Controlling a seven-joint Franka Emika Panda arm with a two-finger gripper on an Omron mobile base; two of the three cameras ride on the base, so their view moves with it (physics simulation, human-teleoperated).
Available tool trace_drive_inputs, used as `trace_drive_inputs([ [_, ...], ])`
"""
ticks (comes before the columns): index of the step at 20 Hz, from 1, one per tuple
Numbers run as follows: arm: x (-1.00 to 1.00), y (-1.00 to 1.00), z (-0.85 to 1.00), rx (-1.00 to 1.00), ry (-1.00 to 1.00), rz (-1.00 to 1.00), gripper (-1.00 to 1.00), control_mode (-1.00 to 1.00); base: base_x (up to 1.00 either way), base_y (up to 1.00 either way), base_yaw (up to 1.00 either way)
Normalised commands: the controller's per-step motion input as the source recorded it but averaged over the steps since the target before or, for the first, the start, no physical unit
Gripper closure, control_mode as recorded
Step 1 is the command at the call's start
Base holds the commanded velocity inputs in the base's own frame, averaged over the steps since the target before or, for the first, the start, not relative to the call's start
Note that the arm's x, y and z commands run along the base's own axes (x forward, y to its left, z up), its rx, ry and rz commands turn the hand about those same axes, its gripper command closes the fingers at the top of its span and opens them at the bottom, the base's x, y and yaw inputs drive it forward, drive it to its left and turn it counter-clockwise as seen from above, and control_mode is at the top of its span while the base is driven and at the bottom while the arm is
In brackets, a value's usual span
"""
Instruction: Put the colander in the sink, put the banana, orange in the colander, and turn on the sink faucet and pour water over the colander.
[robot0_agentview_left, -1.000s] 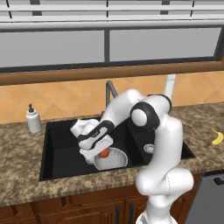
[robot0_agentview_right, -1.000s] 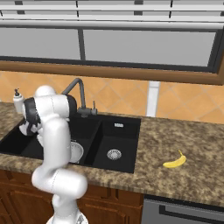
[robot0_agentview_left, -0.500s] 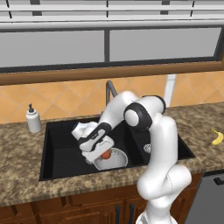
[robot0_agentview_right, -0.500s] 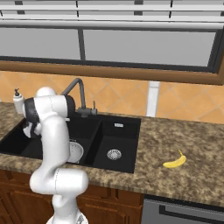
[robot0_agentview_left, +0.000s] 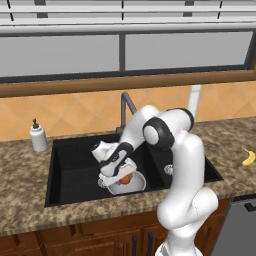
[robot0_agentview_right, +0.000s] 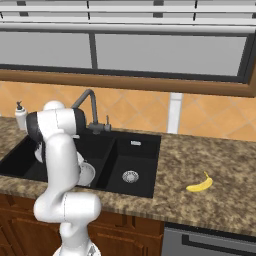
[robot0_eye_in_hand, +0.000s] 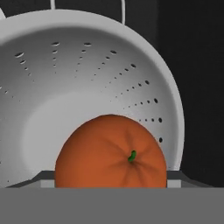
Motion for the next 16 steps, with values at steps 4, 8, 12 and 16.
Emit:
trace_drive_inputs([
  [4, 0.09, 0.0, -0.18, 0.02, -0.09, 0.02, 1.0, -1.0, 0.0, 0.0, 0.0],
  [8, 0.14, 0.0, -0.22, 0.0, -0.02, 0.0, 1.0, -1.0, 0.0, 0.0, 0.0],
  [12, 0.12, 0.0, -0.16, 0.0, 0.0, 0.0, 1.0, -1.0, 0.0, 0.0, 0.0],
  [16, 0.0, -0.03, -0.09, 0.0, 0.0, 0.0, 1.0, -1.0, 0.0, 0.0, 0.0],
])
